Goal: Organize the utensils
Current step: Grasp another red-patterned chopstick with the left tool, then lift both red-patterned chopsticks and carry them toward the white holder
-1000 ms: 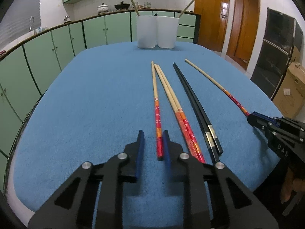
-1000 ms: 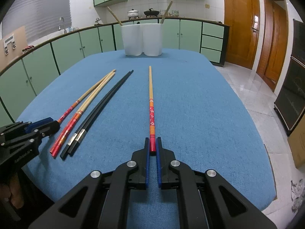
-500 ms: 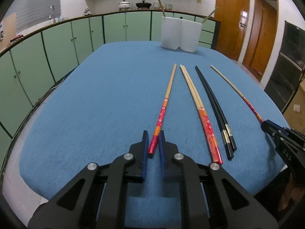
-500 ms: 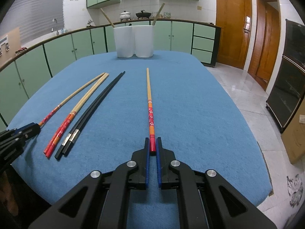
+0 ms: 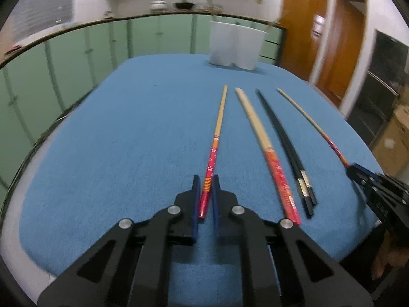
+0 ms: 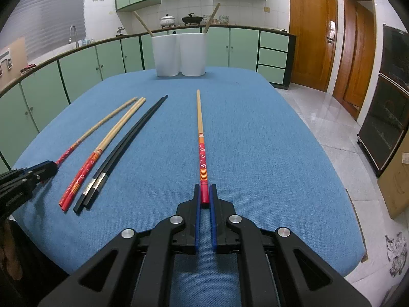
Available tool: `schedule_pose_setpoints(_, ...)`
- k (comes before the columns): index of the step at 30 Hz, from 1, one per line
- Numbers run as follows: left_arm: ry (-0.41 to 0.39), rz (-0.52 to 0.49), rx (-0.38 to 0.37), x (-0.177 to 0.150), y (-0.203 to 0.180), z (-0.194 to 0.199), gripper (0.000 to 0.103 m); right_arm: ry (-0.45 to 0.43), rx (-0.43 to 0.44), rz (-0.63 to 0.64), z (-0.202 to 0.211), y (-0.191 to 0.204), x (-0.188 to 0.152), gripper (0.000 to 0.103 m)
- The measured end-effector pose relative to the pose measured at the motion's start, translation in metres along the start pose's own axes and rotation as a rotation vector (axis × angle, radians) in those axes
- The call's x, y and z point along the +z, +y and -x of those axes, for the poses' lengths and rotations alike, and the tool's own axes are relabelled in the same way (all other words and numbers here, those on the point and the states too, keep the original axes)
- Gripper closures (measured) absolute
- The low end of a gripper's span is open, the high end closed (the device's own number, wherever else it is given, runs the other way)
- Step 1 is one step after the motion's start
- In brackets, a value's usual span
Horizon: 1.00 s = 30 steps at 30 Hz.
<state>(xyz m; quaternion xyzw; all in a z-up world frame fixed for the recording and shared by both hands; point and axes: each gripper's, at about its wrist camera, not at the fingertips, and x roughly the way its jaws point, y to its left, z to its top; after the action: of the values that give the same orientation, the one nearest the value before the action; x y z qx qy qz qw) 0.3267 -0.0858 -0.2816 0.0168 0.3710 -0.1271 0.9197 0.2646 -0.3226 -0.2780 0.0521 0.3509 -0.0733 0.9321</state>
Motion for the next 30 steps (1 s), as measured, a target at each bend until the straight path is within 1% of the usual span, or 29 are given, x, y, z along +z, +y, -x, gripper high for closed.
schedule_pose_setpoints(2,0.001,0.041,0.030,-0.001,0.000,0.000,0.097,-0.002,-0.001,0.000,0.000,0.000,0.000,0.096)
schedule_pose_setpoints(4,0.002,0.054,0.038,-0.001,-0.002,0.002,0.097,-0.003,-0.002,0.000,0.000,0.000,-0.001,0.096)
schedule_pose_setpoints(11,0.023,0.027,0.028,-0.002,-0.007,0.006,0.090,-0.005,0.007,0.009,0.003,-0.001,-0.004,0.096)
schedule_pose_setpoints(13,0.021,0.012,0.029,-0.004,-0.007,0.007,0.089,-0.008,0.003,0.019,0.004,0.000,-0.005,0.096)
schedule_pose_setpoints(16,0.015,0.007,0.012,-0.005,-0.005,0.008,0.090,-0.001,0.015,0.024,0.003,0.000,-0.003,0.097)
schedule_pose_setpoints(18,0.014,0.009,0.004,-0.005,-0.004,0.008,0.097,0.006,0.027,0.015,0.004,-0.002,-0.001,0.097)
schedule_pose_setpoints(19,0.014,0.010,-0.001,-0.003,-0.003,0.010,0.097,0.007,0.029,0.012,0.006,-0.003,0.000,0.097)
schedule_pose_setpoints(21,0.007,0.008,-0.004,-0.002,-0.002,0.015,0.097,0.001,0.036,0.005,0.013,-0.004,0.003,0.097)
schedule_pose_setpoints(25,-0.019,0.007,-0.009,0.012,-0.002,0.036,0.098,-0.035,0.049,-0.002,0.038,-0.005,0.016,0.097)
schedule_pose_setpoints(30,-0.067,0.011,-0.029,0.041,-0.003,0.067,0.098,-0.088,0.060,0.019,0.071,-0.005,0.045,0.097)
